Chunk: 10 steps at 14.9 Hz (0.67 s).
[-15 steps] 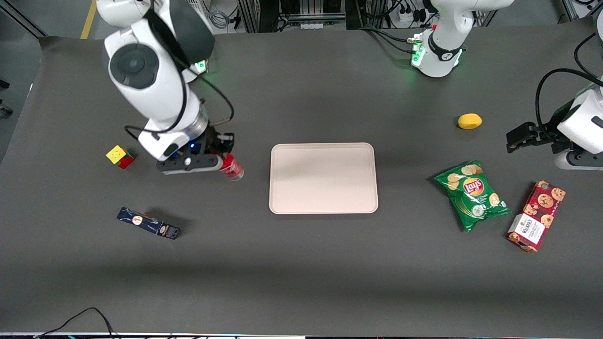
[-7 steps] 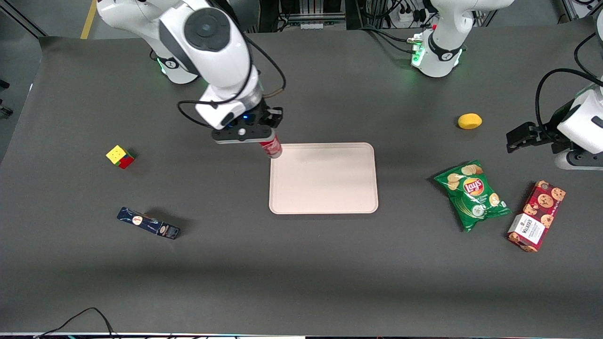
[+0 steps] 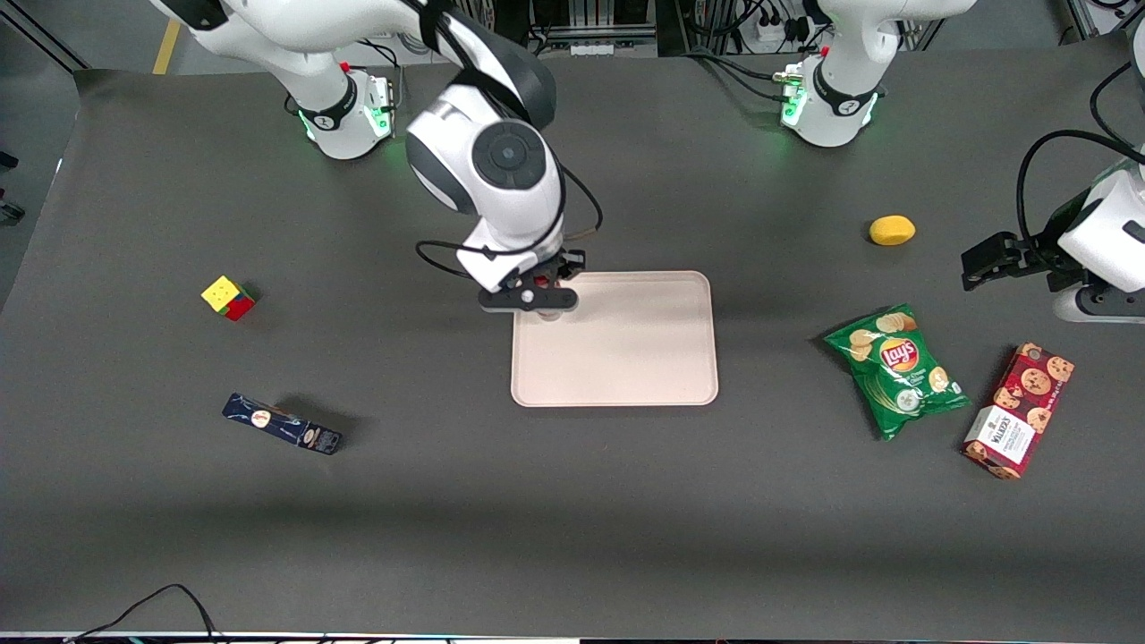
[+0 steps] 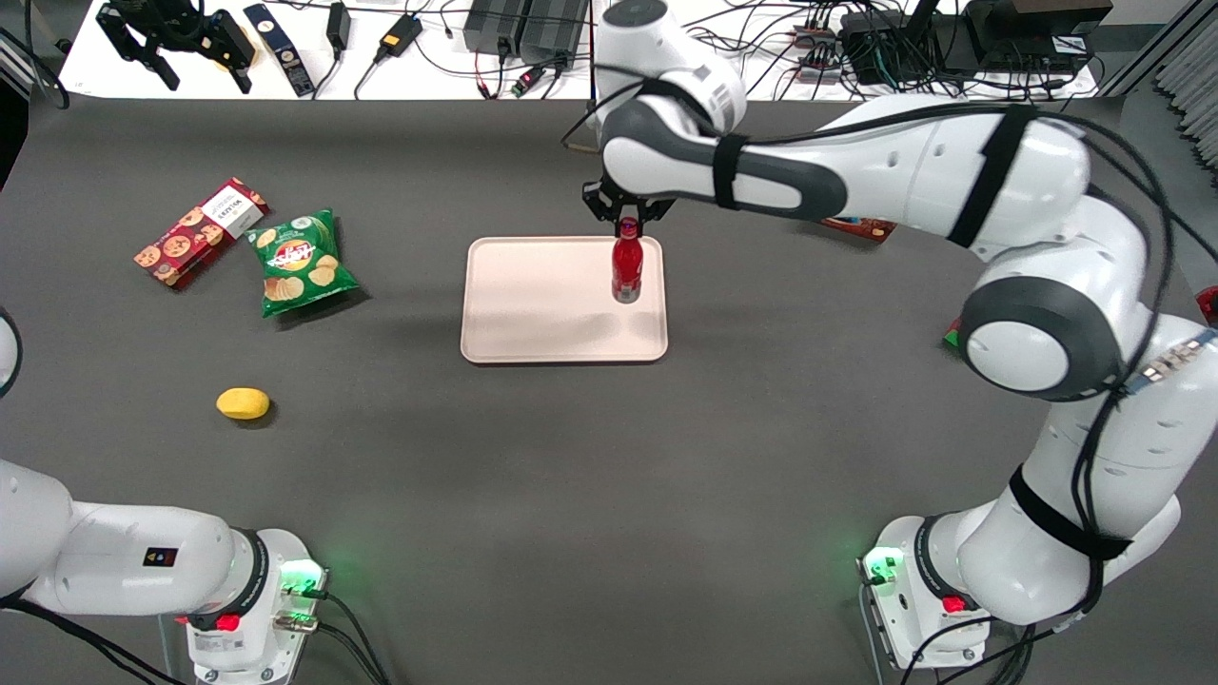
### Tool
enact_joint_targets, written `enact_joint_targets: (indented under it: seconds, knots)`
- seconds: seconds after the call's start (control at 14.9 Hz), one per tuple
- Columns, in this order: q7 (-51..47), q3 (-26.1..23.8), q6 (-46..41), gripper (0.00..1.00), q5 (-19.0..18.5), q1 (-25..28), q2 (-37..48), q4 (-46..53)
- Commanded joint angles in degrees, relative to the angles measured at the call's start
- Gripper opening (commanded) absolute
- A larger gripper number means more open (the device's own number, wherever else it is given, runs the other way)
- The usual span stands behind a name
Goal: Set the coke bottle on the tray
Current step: 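Lift the bottle and carry it over the white tray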
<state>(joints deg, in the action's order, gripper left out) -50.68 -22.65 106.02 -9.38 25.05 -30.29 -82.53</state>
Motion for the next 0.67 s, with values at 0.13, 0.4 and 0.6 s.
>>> enact_joint_targets:
  seconds: [0.13, 0.4, 0.6]
  knots:
    - [-2.23, -0.82, 2.43, 0.0, -4.06, 0.53, -5.12, 2.99]
    - [-2.23, -0.82, 3.49, 0.0, -4.06, 0.44, -5.47, 2.9]
    - [-2.23, -0.73, 5.86, 0.14, -4.15, 0.09, -5.65, 1.41]
